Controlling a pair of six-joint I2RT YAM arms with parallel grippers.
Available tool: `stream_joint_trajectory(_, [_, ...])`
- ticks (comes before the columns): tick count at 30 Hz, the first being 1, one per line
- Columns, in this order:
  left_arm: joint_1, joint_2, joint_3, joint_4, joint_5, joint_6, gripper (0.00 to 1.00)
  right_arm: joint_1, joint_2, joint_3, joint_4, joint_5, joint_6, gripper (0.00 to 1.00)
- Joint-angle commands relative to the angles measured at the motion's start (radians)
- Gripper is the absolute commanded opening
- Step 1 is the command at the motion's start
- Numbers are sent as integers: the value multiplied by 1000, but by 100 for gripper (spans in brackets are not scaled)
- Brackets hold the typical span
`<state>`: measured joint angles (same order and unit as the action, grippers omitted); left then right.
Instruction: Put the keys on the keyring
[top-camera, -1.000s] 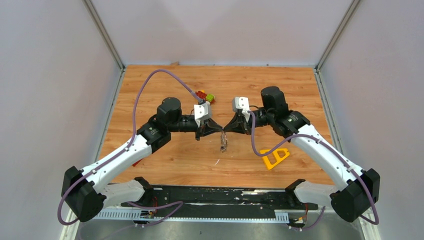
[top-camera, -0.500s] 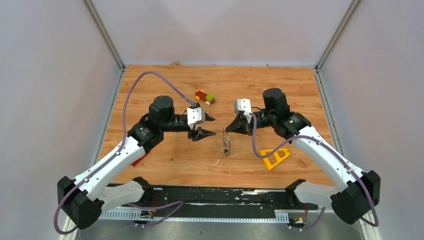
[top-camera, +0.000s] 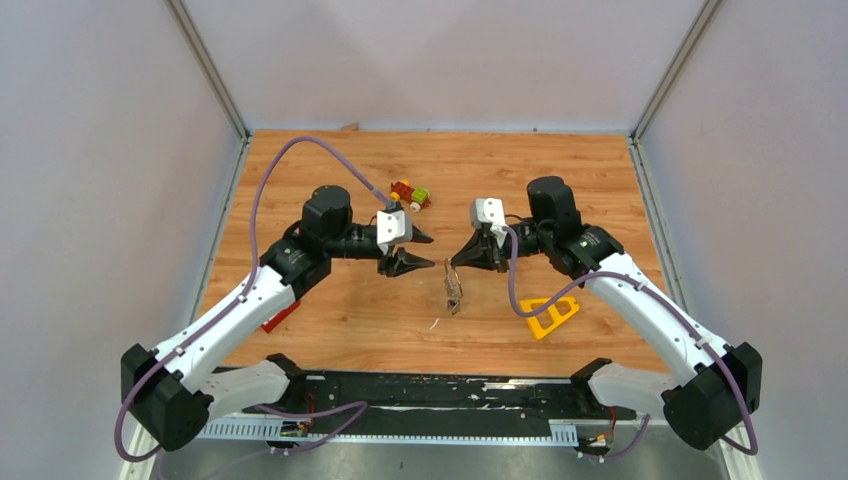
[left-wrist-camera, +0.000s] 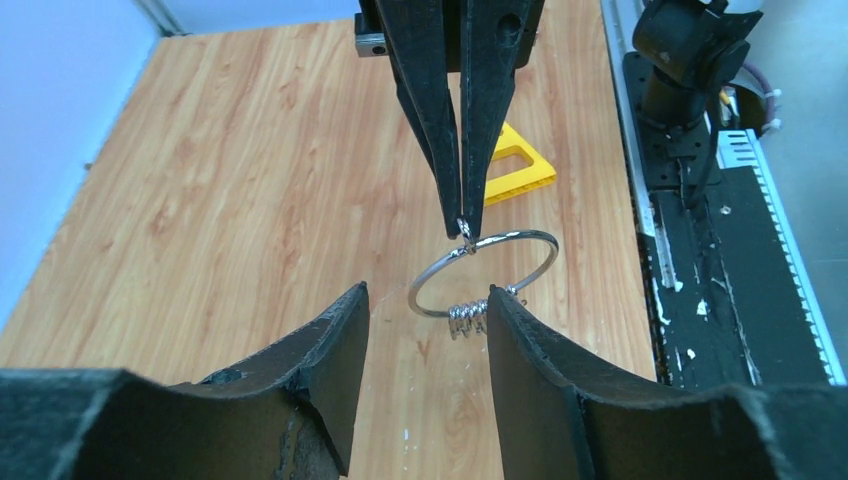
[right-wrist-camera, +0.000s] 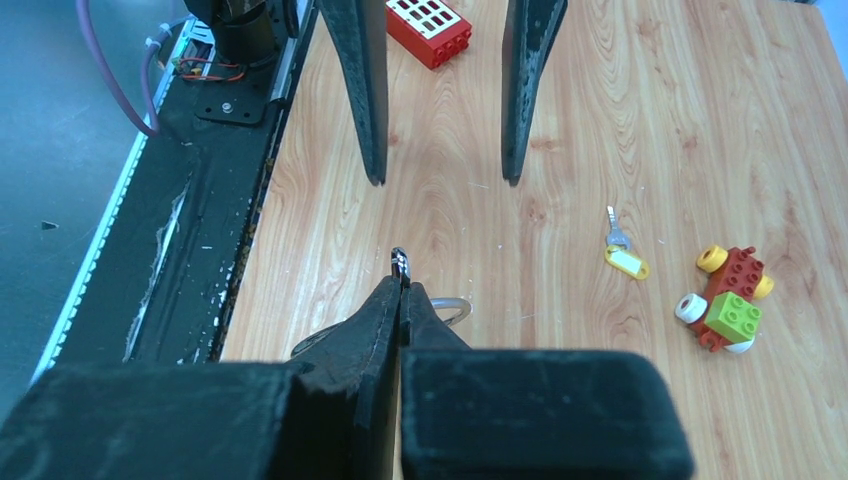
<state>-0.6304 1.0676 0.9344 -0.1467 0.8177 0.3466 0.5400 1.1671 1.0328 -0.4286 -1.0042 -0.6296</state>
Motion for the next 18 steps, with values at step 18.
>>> stream_joint_trajectory(18, [162, 270, 164, -219, -276, 97, 85, -104, -44, -33, 209, -19, 290, 0])
